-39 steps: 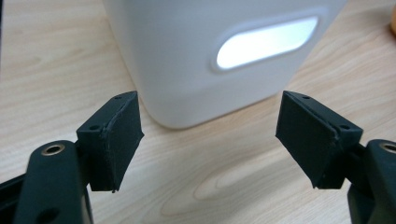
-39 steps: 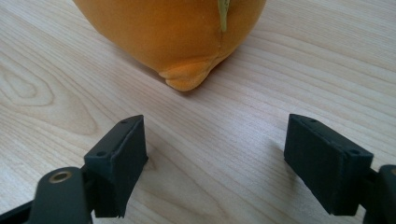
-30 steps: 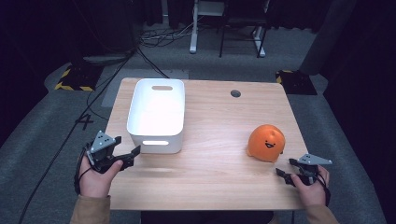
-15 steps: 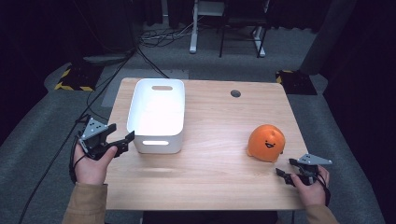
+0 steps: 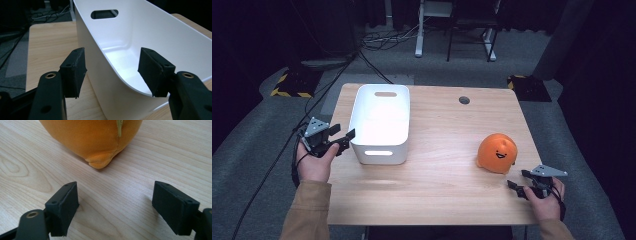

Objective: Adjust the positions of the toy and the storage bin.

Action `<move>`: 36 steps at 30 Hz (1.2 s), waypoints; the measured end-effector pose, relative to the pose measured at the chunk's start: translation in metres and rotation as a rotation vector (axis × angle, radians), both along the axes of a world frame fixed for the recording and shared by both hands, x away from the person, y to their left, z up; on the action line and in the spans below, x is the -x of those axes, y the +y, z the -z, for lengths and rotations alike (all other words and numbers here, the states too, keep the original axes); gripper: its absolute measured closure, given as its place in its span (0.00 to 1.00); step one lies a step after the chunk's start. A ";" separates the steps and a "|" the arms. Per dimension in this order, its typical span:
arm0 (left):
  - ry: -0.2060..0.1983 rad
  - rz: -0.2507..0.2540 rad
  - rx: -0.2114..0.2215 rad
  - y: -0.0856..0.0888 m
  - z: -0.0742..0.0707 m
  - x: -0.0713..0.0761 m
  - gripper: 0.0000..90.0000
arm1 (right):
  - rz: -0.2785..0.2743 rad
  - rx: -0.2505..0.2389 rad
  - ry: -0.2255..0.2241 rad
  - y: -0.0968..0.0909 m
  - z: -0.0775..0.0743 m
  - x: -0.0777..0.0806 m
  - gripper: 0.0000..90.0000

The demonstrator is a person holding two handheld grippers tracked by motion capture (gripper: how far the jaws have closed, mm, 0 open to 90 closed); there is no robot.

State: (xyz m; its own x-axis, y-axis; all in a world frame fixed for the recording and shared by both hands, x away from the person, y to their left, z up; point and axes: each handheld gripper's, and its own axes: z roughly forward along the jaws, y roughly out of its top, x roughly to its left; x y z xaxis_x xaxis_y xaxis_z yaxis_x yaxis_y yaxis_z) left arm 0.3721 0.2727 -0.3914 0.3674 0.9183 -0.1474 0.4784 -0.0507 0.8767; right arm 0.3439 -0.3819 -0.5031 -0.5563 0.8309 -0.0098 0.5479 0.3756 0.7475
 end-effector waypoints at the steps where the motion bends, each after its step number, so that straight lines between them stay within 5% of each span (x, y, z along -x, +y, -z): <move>1: 0.000 0.000 0.000 0.000 0.000 0.000 0.45 | 0.000 0.000 0.000 0.000 0.000 0.000 0.24; 8: 0.010 0.018 0.024 -0.002 0.013 -0.008 0.46 | 0.000 -0.001 0.000 0.000 0.000 0.000 0.24; 23: -0.023 0.058 -0.040 -0.010 0.016 -0.010 0.59 | -0.002 0.001 -0.002 0.000 0.000 0.000 0.24; 36: -0.027 0.130 -0.030 -0.028 0.016 0.012 0.57 | -0.001 0.002 -0.004 0.000 0.000 0.000 0.25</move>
State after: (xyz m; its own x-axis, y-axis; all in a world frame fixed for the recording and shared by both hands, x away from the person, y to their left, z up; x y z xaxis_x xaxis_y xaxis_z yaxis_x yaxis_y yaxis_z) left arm 0.3606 0.2447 -0.4076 0.4866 0.8668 -0.1093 0.4427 -0.1368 0.8862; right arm 0.3434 -0.3815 -0.5031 -0.5571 0.8303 -0.0137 0.5444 0.3776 0.7490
